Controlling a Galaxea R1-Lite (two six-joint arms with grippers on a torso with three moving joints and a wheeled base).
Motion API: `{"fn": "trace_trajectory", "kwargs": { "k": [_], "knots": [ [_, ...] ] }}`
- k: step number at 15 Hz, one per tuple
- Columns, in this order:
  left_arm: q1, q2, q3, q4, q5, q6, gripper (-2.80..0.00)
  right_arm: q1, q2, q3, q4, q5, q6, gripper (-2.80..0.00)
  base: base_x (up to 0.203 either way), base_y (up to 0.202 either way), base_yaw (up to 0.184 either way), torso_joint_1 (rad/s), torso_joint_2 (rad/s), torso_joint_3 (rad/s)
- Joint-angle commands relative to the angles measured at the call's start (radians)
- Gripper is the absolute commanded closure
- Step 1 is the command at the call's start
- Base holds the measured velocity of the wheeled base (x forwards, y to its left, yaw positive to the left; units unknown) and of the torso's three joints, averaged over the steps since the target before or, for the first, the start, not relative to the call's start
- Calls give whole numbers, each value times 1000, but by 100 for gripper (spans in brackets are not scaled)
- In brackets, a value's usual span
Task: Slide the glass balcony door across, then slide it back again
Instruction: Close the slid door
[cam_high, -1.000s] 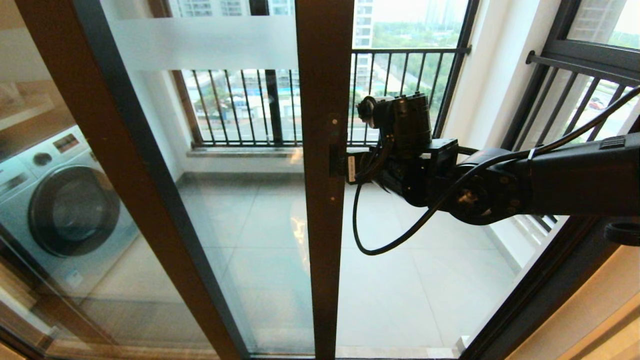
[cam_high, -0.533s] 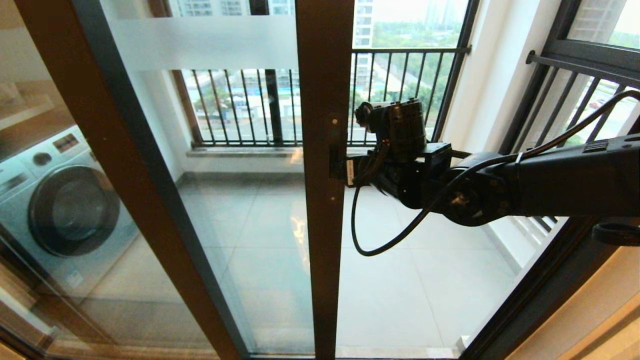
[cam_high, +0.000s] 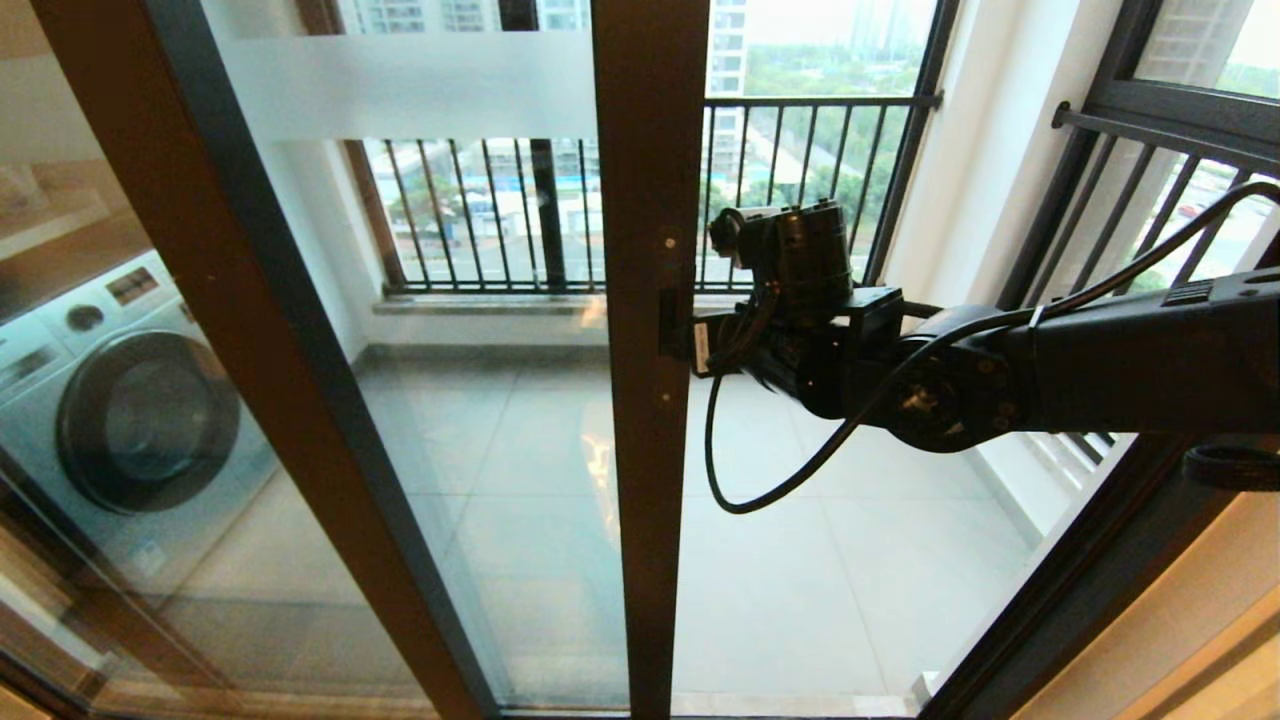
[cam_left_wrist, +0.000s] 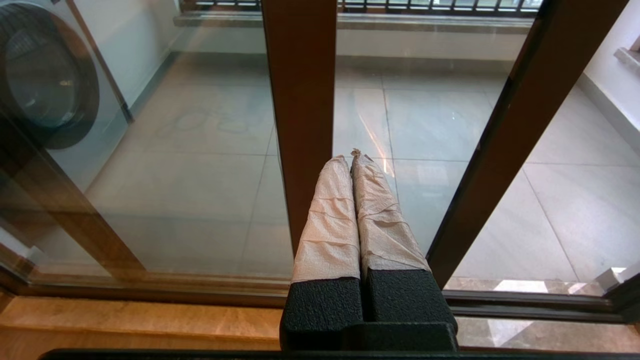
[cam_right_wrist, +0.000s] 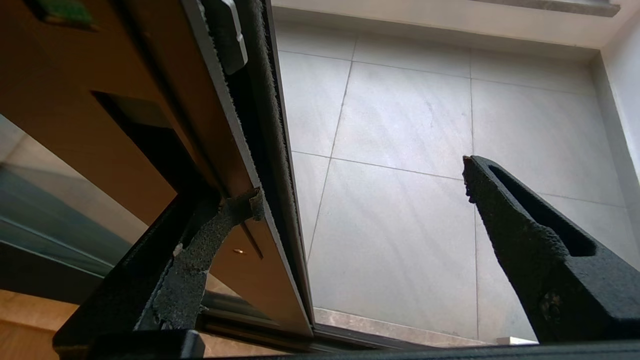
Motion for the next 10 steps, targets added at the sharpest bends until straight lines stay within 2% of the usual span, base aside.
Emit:
{"fn": "trace_trajectory", "kwargs": {
  "k": [1, 10],
  "knots": [
    [0, 0, 0, 1, 0, 0, 0, -11, 1, -1, -1, -5, -7, -280, 0, 0, 0, 0, 0, 0],
    [0, 1, 0, 1, -1, 0, 0, -34, 7, -2, -1, -5, -23, -280, 0, 0, 0, 0, 0, 0]
  ]
}}
